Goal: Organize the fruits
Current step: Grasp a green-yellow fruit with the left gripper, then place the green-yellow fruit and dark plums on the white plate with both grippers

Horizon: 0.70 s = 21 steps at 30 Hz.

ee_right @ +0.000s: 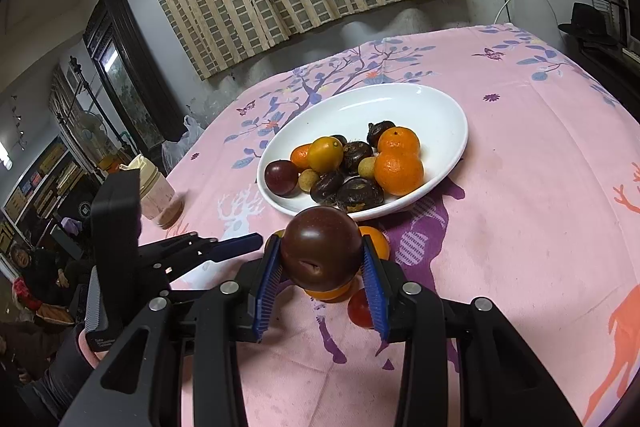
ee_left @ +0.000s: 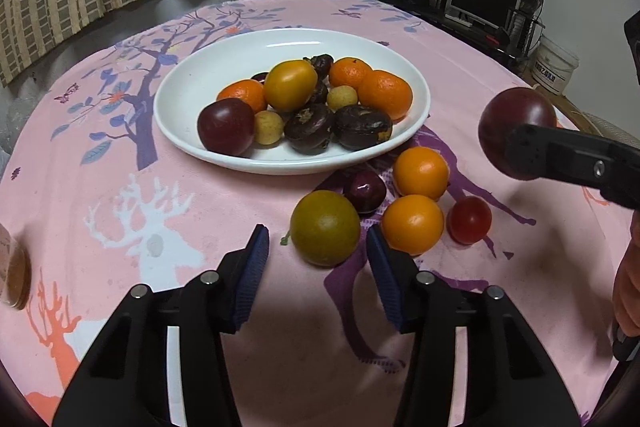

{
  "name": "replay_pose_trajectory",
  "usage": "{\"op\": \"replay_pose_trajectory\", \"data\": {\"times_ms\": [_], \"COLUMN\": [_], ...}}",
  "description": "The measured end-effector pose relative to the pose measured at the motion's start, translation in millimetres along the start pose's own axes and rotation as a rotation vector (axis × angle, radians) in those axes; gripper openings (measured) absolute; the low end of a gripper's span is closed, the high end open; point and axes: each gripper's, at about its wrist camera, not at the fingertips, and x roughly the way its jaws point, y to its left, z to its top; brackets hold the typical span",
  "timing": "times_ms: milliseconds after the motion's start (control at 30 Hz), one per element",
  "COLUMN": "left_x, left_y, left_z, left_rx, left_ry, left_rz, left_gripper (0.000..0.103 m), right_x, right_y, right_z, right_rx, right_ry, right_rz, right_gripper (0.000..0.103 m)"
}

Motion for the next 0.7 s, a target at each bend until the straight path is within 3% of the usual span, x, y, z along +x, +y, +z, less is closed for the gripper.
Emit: {"op": "replay_pose_trajectory", "data": {"times_ms": [233, 433, 567, 700], "left_x": [13, 1, -30, -55], "left_y": [-6, 4, 11, 27], "left_z": [2, -4, 1, 31], "left_rx": [0.018, -0.033, -0.071, -0.135], "left_ry": [0.029, 0.024, -0.051, -0.156], "left_rz": [0.011, -0.019, -0.061, -0.078], "left_gripper": [0.037, 0.036, 0.036, 0.036], "right_x": [0, 0, -9, -2], "right_y": [0, 1, 1, -7], "right_z": [0, -4, 0, 24], "right_rx": [-0.001, -0.014, -0.024, -0.005], "right_ry": [0.001, -0.007, -0.07, -0.113], "right_rz": [0.0, -0.01, 0.016, -0.001], "right_gripper": [0.039, 0.039, 0.039, 0.039]}}
